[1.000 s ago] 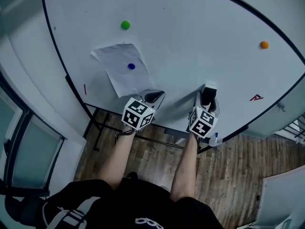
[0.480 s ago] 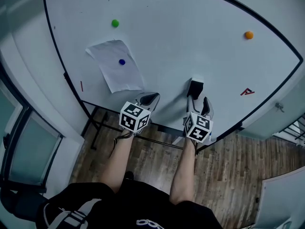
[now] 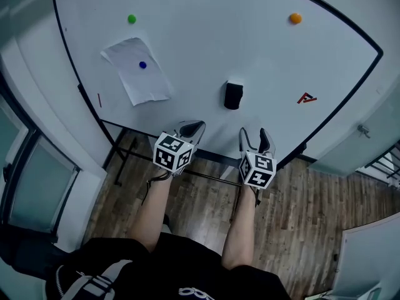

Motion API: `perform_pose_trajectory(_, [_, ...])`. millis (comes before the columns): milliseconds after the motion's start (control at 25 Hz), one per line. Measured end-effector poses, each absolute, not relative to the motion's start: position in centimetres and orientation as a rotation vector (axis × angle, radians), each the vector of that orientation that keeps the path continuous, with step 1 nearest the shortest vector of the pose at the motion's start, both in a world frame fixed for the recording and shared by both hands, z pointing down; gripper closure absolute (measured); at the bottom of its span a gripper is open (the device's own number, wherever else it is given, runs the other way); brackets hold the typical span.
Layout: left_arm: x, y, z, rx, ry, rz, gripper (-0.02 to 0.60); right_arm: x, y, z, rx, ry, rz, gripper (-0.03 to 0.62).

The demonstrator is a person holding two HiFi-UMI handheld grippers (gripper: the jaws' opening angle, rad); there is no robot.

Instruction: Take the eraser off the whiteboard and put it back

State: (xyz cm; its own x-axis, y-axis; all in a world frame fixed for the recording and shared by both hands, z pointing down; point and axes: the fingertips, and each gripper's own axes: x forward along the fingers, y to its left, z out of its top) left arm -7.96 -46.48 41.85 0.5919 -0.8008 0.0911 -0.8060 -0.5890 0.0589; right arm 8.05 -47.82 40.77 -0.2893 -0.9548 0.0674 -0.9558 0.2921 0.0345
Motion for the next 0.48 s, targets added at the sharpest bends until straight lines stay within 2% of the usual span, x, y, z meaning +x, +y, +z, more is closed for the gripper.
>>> perform_pose_trajectory(320, [-3.4,-42.4,43.0,2.711,-1.39,0.12,0.561,12.5,-43.0,42.9,1.729,-2.499,0.056,0.315])
perform_pose_trajectory(480, [-1.5,-40.1,43.2,2.703,-1.399,0.121,0.561,14.9,-40.6,44.7,1.707,-2.486,0.099,0.36])
